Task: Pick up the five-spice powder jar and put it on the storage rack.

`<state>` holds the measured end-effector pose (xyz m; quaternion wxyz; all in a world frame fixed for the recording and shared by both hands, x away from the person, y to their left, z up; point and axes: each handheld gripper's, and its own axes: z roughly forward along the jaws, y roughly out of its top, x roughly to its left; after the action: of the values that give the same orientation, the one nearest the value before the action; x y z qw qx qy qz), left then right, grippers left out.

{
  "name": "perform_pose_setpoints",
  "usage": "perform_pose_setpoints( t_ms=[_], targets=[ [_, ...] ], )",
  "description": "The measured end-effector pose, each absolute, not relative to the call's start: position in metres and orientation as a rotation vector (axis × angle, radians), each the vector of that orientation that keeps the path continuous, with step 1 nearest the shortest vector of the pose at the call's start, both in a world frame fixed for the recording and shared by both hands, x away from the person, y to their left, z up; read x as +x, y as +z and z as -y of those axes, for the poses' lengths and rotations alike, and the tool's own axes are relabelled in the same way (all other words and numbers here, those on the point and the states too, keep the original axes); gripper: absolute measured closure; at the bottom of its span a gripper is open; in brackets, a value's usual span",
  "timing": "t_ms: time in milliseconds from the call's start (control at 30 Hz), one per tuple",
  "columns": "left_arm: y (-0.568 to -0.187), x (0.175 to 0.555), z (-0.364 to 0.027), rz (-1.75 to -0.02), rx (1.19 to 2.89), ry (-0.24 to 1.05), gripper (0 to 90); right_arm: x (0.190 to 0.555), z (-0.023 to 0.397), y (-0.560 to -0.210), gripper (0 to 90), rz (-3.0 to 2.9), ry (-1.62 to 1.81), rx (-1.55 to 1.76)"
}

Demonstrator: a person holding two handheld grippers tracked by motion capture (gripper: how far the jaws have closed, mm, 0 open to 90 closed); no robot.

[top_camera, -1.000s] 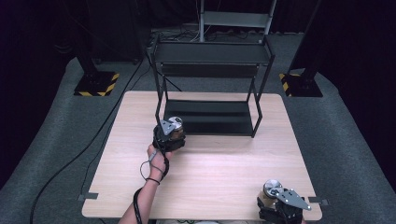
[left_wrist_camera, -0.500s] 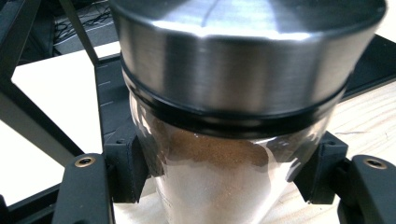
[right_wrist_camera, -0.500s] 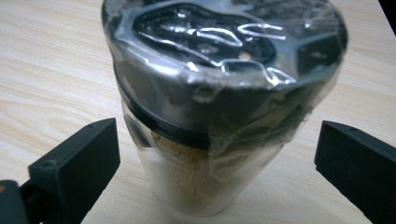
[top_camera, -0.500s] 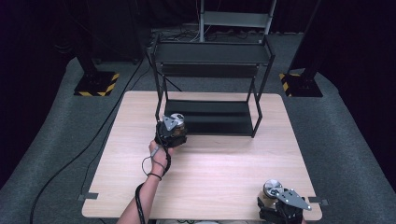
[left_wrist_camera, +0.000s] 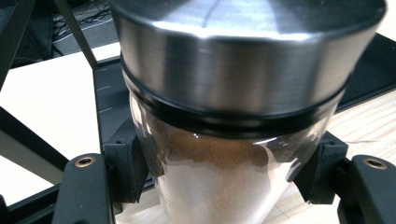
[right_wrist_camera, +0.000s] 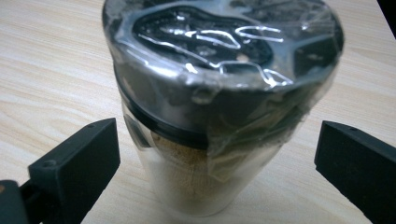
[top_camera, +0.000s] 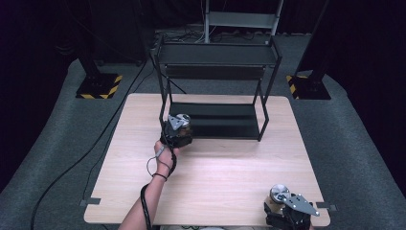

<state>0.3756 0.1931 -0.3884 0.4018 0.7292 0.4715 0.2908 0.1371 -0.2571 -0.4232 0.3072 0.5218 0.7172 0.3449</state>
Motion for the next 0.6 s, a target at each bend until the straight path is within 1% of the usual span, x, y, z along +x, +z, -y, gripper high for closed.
perform_pose_setpoints(
  t_ms=[600],
  targets=[
    [-0.387, 0.389, -0.187, -1.193, 1.847, 0.734, 31.5, 0.137, 0.258, -0.424, 0.0, -1.896, 0.918, 1.381]
  ],
)
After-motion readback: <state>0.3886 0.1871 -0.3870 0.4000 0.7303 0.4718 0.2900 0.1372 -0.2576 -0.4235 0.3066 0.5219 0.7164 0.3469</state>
